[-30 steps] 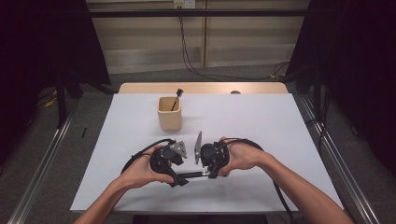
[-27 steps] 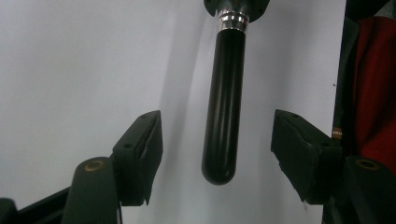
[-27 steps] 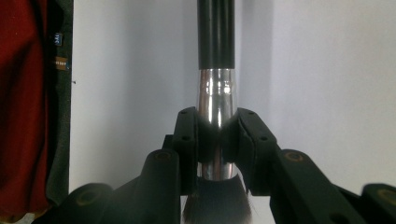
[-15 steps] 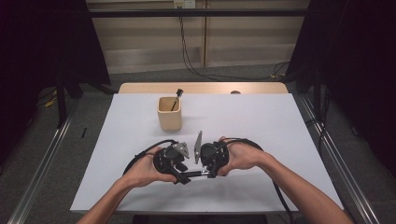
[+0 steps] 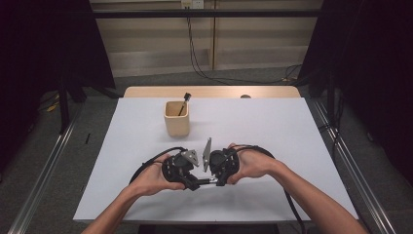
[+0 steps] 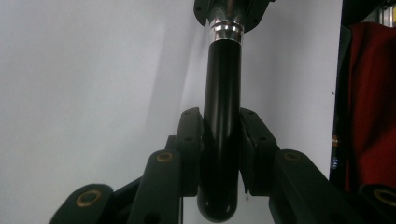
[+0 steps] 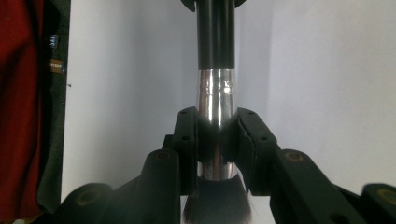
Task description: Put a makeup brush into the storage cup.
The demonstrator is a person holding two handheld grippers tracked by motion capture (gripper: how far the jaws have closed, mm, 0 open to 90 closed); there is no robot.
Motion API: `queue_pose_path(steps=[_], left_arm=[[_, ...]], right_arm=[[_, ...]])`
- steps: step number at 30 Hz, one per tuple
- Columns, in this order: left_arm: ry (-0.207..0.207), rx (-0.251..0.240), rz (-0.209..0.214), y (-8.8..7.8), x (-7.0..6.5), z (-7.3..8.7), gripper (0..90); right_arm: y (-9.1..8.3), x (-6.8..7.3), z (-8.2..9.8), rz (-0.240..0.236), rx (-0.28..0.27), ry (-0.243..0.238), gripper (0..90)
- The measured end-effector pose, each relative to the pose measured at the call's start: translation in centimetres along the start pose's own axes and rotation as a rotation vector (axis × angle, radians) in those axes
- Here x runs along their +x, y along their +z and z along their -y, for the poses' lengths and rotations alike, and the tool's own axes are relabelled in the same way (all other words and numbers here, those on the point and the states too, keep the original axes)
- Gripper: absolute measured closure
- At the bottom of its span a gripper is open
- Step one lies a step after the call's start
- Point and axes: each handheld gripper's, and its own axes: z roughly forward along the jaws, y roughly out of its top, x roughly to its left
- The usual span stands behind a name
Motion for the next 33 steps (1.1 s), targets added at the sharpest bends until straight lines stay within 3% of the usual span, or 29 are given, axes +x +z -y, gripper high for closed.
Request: queue_pose_path(steps=[3,7,15,24,33], left_arm=[[0.001,-0.007,0.000,0.0,-0.1,0.0,73.7],[0.000,-0.004,0.030,-0.1,0.1,0.2,74.4],[-0.011,-0.003,0.028,-0.1,0.1,0.2,74.5],[-0.035,-0.025,0.008,-0.5,0.3,0.8,74.5],[-0.050,-0.042,-0.001,-1.0,0.3,2.0,74.5]], right_arm=[[-0.1,0.0,0.1,0.008,-0.011,-0.020,71.2],[-0.3,0.1,0.1,0.020,-0.022,-0.023,70.9],[-0.4,0.1,0.3,0.012,-0.041,-0.026,66.8],[-0.5,0.0,0.7,0.024,-0.101,0.021,32.5],[-1.2,-0.3,1.8,0.070,-0.170,0.082,16.4]])
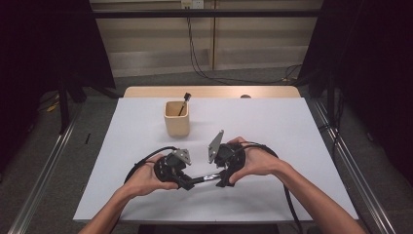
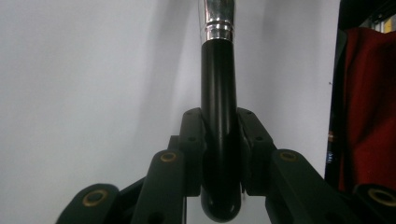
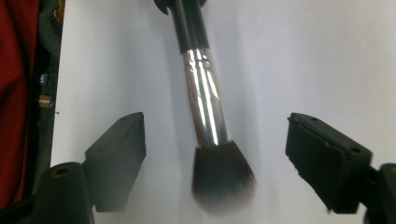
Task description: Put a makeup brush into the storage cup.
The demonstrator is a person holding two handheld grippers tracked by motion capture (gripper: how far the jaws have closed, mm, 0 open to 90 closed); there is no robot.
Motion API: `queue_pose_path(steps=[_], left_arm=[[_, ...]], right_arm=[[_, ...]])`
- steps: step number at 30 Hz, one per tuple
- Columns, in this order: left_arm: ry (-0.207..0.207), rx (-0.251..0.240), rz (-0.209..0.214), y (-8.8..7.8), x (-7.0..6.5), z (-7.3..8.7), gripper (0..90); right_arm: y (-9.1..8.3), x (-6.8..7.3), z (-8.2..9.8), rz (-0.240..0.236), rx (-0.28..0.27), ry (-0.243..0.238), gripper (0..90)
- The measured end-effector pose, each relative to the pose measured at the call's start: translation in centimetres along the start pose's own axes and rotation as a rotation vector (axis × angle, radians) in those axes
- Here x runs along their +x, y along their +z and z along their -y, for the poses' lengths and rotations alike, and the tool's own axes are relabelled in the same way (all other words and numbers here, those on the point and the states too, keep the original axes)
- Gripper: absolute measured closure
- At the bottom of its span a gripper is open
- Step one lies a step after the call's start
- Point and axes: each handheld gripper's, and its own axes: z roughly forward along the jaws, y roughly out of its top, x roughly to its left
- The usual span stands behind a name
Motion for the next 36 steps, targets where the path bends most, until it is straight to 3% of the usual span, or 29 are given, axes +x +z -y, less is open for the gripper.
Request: queue_pose_path(steps=[5,11,17,25,30,36], left_arm=[[-0.023,-0.024,-0.023,-0.6,-0.1,0.6,74.5],[-0.035,-0.075,-0.017,-1.6,0.1,1.5,74.5],[-0.039,-0.090,-0.030,-2.0,0.2,2.2,74.5],[-0.069,-0.149,-0.032,-2.8,-0.1,3.0,74.5],[-0.093,-0.198,-0.040,-2.9,-0.1,3.8,74.5],[-0.091,-0.256,-0.052,-2.9,-0.3,4.3,74.5]], right_arm=[[-0.4,0.0,1.0,0.023,-0.038,0.035,12.3],[-1.0,0.1,2.6,0.041,-0.083,0.077,8.5],[-1.5,0.2,3.9,0.063,-0.125,0.109,7.7],[-1.8,0.5,5.1,0.062,-0.172,0.151,4.1],[-1.6,1.0,5.9,0.016,-0.195,0.178,4.0],[-1.6,1.1,6.9,0.032,-0.263,0.216,3.9]])
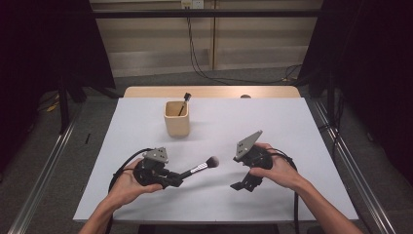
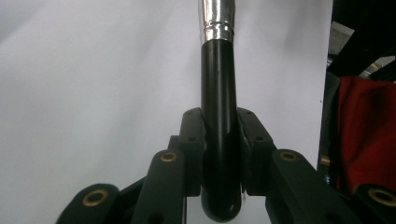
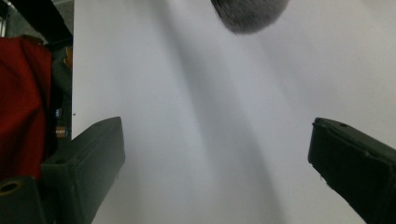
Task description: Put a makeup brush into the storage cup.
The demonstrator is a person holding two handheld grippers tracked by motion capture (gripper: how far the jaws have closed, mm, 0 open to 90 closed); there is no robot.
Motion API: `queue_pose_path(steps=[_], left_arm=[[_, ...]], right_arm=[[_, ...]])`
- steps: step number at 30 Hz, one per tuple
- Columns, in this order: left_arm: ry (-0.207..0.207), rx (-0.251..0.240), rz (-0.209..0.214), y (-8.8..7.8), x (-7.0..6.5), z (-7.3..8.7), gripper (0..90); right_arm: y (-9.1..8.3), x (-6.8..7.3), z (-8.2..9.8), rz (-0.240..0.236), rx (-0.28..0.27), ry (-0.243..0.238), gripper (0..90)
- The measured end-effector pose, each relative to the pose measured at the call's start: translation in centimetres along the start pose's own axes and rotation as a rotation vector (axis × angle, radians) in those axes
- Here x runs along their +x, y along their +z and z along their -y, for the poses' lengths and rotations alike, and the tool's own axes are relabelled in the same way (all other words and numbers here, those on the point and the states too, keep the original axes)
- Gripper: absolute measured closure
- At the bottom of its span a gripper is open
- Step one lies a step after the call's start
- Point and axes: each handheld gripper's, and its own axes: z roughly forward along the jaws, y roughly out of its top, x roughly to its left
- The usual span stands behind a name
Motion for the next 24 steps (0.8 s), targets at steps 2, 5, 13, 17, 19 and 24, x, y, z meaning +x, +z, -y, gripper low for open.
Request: queue_pose_path(steps=[2,5,13,17,19,24], left_arm=[[0.002,-0.020,-0.007,0.0,0.0,0.1,74.5],[0.011,-0.050,-0.023,-0.1,0.1,0.2,74.5],[0.041,-0.119,-0.048,-0.1,-0.2,0.1,74.5],[0.083,-0.173,-0.056,-0.1,-0.5,0.0,74.5],[0.086,-0.197,-0.048,-0.1,-0.7,-0.1,74.5],[0.090,-0.249,-0.042,-0.2,-0.8,-0.2,74.5]], right_arm=[[-0.1,0.0,0.3,0.001,-0.026,0.012,4.1],[-0.3,0.1,0.6,-0.010,-0.066,0.032,6.1],[-0.7,0.4,1.4,-0.012,-0.162,0.073,5.5],[-1.0,0.6,1.7,0.001,-0.230,0.096,5.4],[-1.1,0.7,1.8,0.012,-0.270,0.108,5.2],[-1.4,0.8,2.0,0.034,-0.378,0.136,5.0]])
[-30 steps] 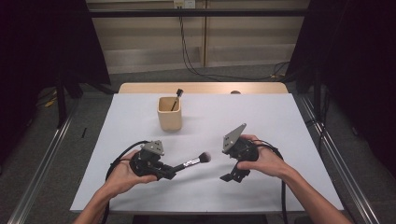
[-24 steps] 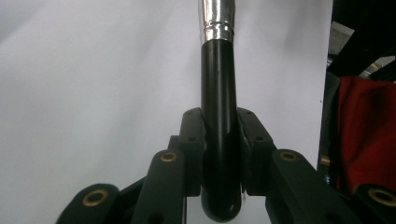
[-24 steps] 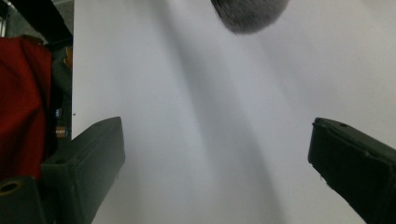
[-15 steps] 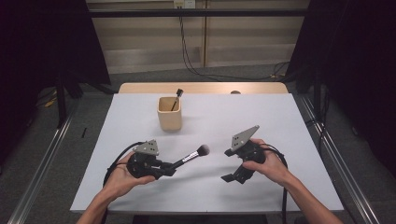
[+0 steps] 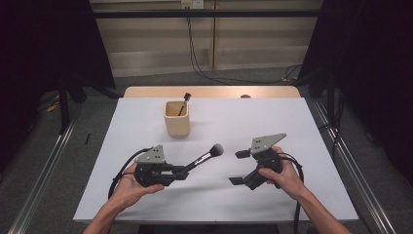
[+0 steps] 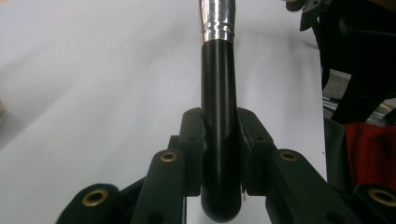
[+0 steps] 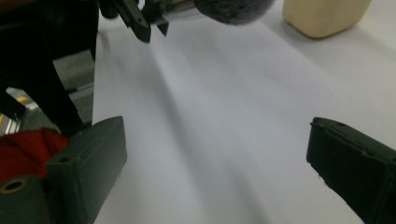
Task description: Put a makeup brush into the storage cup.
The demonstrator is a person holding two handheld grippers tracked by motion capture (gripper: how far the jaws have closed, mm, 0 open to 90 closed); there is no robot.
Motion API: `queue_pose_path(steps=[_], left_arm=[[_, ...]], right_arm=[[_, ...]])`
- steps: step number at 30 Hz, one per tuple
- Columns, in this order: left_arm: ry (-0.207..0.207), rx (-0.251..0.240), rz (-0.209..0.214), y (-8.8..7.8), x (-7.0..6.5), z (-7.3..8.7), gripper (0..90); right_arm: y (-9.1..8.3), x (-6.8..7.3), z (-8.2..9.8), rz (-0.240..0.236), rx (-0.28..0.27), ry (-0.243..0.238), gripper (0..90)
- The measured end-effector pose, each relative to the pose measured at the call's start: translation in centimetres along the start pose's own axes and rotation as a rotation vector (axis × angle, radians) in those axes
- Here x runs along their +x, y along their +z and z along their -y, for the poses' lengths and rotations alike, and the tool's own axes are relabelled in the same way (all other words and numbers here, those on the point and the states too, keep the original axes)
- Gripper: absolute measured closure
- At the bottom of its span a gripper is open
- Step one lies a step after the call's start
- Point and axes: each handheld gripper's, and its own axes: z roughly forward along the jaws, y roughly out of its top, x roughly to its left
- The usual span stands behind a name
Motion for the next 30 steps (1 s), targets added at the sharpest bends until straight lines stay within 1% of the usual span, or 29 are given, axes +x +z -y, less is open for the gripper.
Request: queue_pose_path(steps=[2,3,6,7,10,11,13,14,16,17,18,19,22,24,26,27,28,29,30], left_arm=[[0.002,-0.023,-0.001,-0.1,0.0,0.0,74.5],[0.002,-0.027,-0.003,-0.1,0.0,-0.1,74.5],[-0.003,-0.043,-0.003,-0.1,0.1,-0.1,74.5],[-0.003,-0.048,-0.010,-0.1,0.2,0.0,74.5],[-0.005,-0.064,-0.012,-0.1,0.3,0.0,74.5],[-0.006,-0.066,-0.011,-0.1,0.3,0.0,74.5],[-0.004,-0.076,-0.022,-0.1,0.3,0.0,74.5],[-0.015,-0.083,-0.015,-0.1,0.3,0.0,74.5],[-0.011,-0.093,-0.026,-0.1,0.4,0.0,74.5],[-0.012,-0.100,-0.021,-0.1,0.4,0.0,74.5],[-0.013,-0.106,-0.026,-0.1,0.4,-0.1,74.4],[-0.012,-0.112,-0.025,-0.1,0.4,-0.1,74.5],[-0.011,-0.122,-0.025,0.0,0.4,-0.2,74.5],[-0.018,-0.130,-0.030,0.1,0.4,-0.3,74.5],[-0.009,-0.136,-0.027,0.2,0.4,-0.3,74.5],[-0.018,-0.144,-0.024,0.3,0.4,-0.4,74.4],[-0.012,-0.147,-0.031,0.3,0.3,-0.4,74.5],[-0.014,-0.152,-0.044,0.4,0.2,-0.4,74.5],[-0.017,-0.155,-0.039,0.4,0.3,-0.3,74.5]], right_arm=[[0.0,0.1,0.0,-0.001,-0.029,0.008,4.7],[0.0,0.2,0.0,0.002,-0.040,0.007,4.7],[0.1,0.4,0.0,0.018,-0.067,0.009,4.7],[0.1,0.5,0.0,0.021,-0.080,0.012,4.6],[0.4,0.6,0.3,0.048,-0.116,0.009,4.6],[0.4,0.6,0.4,0.047,-0.122,0.014,4.6],[0.5,0.6,0.5,0.045,-0.134,0.023,4.6],[0.5,0.6,0.5,0.045,-0.138,0.024,4.6],[0.5,0.5,0.4,0.044,-0.150,0.026,4.9],[0.5,0.4,0.4,0.051,-0.163,0.024,4.9],[0.5,0.4,0.4,0.059,-0.177,0.025,4.8],[0.5,0.4,0.4,0.058,-0.187,0.030,4.9],[0.6,0.2,0.4,0.062,-0.211,0.018,4.7],[0.7,0.2,0.3,0.046,-0.221,0.016,4.7],[0.8,0.3,0.3,0.061,-0.247,0.006,4.5],[0.9,0.3,0.3,0.049,-0.249,0.004,4.5],[0.9,0.4,0.2,0.049,-0.260,0.005,4.4],[1.0,0.4,0.2,0.052,-0.270,0.009,4.4],[1.1,0.5,0.1,0.048,-0.271,0.007,4.0]])
